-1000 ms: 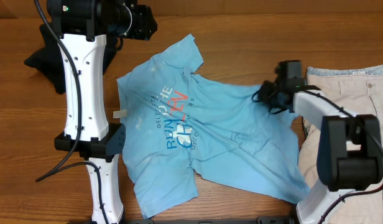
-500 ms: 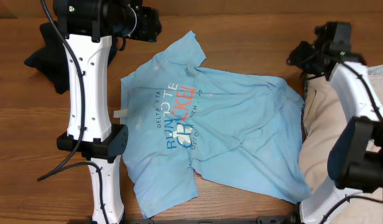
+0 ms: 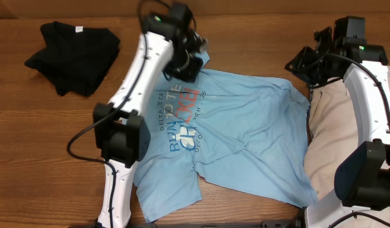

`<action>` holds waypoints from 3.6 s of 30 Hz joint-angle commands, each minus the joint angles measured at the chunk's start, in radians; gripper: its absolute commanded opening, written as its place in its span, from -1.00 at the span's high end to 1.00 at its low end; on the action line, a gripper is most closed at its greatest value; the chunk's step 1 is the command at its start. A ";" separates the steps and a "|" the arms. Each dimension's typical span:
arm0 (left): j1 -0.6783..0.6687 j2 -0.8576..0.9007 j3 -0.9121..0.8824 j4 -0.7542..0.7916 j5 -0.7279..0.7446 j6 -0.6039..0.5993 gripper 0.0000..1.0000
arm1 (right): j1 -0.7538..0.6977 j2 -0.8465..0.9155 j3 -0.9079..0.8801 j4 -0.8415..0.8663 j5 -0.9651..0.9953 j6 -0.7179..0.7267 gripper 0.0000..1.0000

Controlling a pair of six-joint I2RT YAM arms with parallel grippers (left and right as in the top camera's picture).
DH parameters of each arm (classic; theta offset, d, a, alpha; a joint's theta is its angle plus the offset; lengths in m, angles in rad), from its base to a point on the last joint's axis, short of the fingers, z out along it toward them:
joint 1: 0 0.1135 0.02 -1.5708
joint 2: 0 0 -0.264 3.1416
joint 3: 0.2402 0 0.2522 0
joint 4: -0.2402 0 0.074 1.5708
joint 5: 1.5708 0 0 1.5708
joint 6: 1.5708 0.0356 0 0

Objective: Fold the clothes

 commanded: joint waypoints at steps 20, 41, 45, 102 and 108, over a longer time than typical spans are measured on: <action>0.155 0.004 -0.517 0.472 -0.469 -0.246 0.91 | 0.047 -0.018 -0.229 -0.058 0.024 -0.023 0.33; 0.298 0.004 0.012 0.221 -0.100 -0.134 0.59 | 0.236 -0.014 -0.662 0.524 0.033 -0.028 0.92; 0.298 0.004 0.121 0.120 -0.100 -0.133 0.57 | 0.236 0.013 -0.706 0.611 0.045 0.022 0.92; 0.137 0.003 0.244 -0.250 -0.154 -0.068 -0.16 | 0.043 0.301 -0.340 0.818 0.286 0.264 0.92; 0.136 0.003 0.244 -0.284 -0.154 -0.095 -0.13 | -0.018 0.289 -0.175 0.740 0.075 0.064 0.86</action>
